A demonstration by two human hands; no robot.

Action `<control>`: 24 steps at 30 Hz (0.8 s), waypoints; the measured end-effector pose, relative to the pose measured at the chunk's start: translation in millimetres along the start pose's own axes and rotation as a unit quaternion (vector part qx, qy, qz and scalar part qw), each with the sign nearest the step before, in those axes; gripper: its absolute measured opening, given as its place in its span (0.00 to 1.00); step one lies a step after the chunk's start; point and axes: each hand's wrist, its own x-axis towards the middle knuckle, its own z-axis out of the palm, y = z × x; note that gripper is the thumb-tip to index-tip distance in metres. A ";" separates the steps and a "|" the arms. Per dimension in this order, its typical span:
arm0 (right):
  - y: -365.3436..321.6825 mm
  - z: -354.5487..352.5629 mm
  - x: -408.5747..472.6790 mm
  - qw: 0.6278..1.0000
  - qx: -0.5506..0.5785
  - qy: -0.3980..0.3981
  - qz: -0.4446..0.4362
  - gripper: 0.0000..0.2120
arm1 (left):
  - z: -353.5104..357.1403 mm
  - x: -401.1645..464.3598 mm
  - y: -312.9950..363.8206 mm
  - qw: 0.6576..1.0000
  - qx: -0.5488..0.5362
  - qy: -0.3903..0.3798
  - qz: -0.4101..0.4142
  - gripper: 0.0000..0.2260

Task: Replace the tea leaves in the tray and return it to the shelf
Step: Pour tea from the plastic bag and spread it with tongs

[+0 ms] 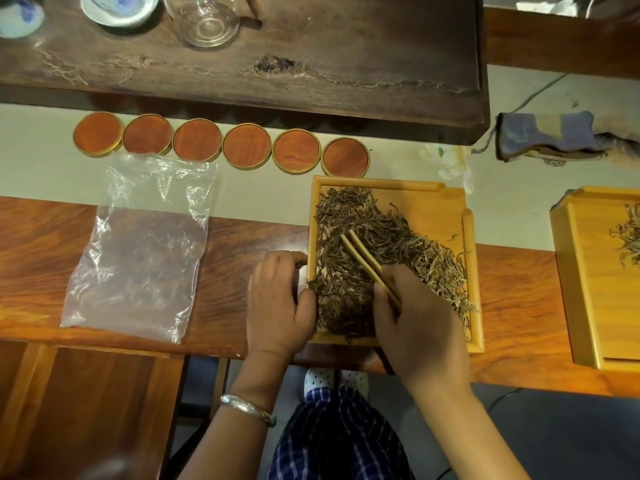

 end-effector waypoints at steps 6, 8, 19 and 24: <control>3.7 -1.0 -2.3 1.000 -0.003 -0.012 0.020 0.05 | -0.2 -0.9 1.5 1.000 -0.004 0.006 0.001 0.16; 1.8 -0.8 -3.9 1.000 0.008 -0.010 0.013 0.05 | -0.3 -0.9 2.2 1.000 -0.005 0.005 0.000 0.16; -1.8 4.9 -38.3 0.996 0.025 -0.039 -0.073 0.12 | -0.2 -0.8 0.8 1.000 -0.012 0.004 0.005 0.14; 0.4 4.4 -34.7 0.996 0.023 -0.020 -0.087 0.12 | -0.8 -0.9 1.8 1.000 -0.013 0.002 0.007 0.15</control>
